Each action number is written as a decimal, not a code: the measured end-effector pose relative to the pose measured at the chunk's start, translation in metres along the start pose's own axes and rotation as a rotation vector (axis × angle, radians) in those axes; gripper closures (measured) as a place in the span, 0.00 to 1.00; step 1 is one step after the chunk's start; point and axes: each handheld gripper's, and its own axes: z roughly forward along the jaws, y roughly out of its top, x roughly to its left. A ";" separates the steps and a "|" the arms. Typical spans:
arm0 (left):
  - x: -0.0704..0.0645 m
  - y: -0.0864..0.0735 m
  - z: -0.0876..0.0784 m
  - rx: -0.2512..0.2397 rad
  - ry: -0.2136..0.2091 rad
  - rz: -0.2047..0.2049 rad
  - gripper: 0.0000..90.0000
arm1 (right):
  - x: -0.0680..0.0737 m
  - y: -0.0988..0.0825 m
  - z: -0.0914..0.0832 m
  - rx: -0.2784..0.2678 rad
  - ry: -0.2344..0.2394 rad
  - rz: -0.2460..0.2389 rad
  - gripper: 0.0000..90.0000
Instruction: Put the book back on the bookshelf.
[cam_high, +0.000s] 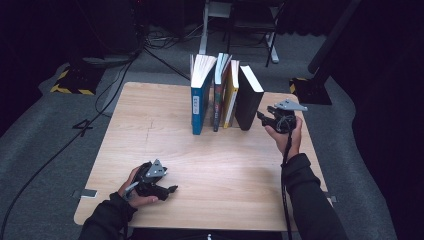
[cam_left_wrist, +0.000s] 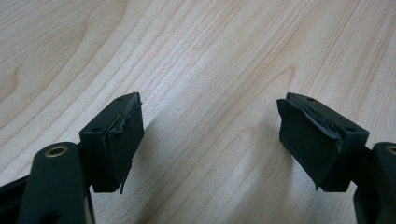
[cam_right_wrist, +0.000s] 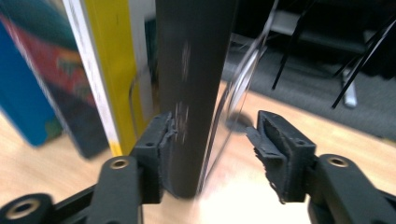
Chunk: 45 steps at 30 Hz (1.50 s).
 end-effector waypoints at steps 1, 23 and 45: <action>0.000 0.000 0.000 0.000 0.000 -0.001 0.25 | 0.000 -0.004 0.002 0.009 -0.006 -0.003 0.59; 0.000 0.000 0.000 0.001 -0.005 0.002 0.25 | 0.020 -0.019 0.048 0.068 0.015 -0.020 0.66; 0.000 0.000 0.000 0.001 -0.005 0.002 0.25 | 0.034 -0.006 0.059 0.076 0.000 -0.019 0.64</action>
